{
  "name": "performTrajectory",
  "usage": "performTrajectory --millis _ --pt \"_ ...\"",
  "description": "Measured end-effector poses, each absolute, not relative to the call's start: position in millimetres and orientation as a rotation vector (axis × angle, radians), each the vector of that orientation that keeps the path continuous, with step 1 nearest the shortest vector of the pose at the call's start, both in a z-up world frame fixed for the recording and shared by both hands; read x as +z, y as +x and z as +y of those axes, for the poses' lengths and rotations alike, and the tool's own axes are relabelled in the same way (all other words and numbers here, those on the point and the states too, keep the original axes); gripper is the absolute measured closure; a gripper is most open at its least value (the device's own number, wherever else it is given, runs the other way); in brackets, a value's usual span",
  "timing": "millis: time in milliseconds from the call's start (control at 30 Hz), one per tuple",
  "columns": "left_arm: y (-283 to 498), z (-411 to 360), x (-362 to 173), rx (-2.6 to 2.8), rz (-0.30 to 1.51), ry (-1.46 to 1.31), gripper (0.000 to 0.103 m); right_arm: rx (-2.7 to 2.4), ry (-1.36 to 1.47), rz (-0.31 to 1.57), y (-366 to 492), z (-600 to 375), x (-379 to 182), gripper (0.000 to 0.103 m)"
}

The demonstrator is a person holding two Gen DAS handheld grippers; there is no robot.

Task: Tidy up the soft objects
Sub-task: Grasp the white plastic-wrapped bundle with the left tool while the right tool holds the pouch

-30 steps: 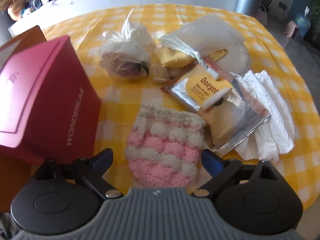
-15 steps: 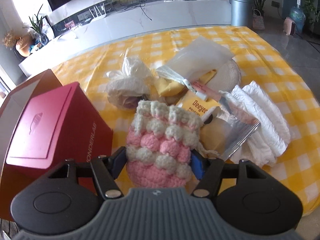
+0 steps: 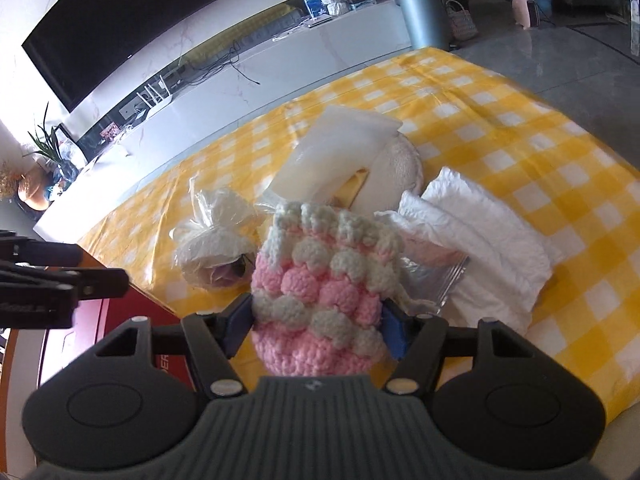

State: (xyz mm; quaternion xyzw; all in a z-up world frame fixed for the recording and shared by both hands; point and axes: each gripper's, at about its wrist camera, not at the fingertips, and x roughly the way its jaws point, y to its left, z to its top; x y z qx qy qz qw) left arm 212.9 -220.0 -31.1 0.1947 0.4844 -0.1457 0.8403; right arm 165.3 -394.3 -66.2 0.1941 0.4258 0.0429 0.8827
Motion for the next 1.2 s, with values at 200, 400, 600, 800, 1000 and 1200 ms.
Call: performTrajectory --millis 200,400,600,800,1000,1200 --pt "256 -236 -53 -0.3 1.113 0.426 0.019 0.099 0.38 0.892 169 -389 -69 0.037" --pt "300 -232 -73 -0.226 1.231 0.326 0.019 0.076 0.353 0.911 168 -389 -78 0.037" --pt "322 -229 -98 -0.199 1.346 0.21 0.019 0.06 0.373 0.864 165 -396 -73 0.038" --pt "318 -236 -104 -0.21 1.33 0.194 0.041 0.047 0.335 0.888 168 -392 -76 0.038" --pt "301 -237 -90 -0.243 1.252 0.274 0.052 0.036 0.289 0.904 172 -386 -76 0.038" --pt "289 -211 -64 -0.203 1.215 0.225 0.054 0.031 0.284 0.902 171 -385 -74 0.038"
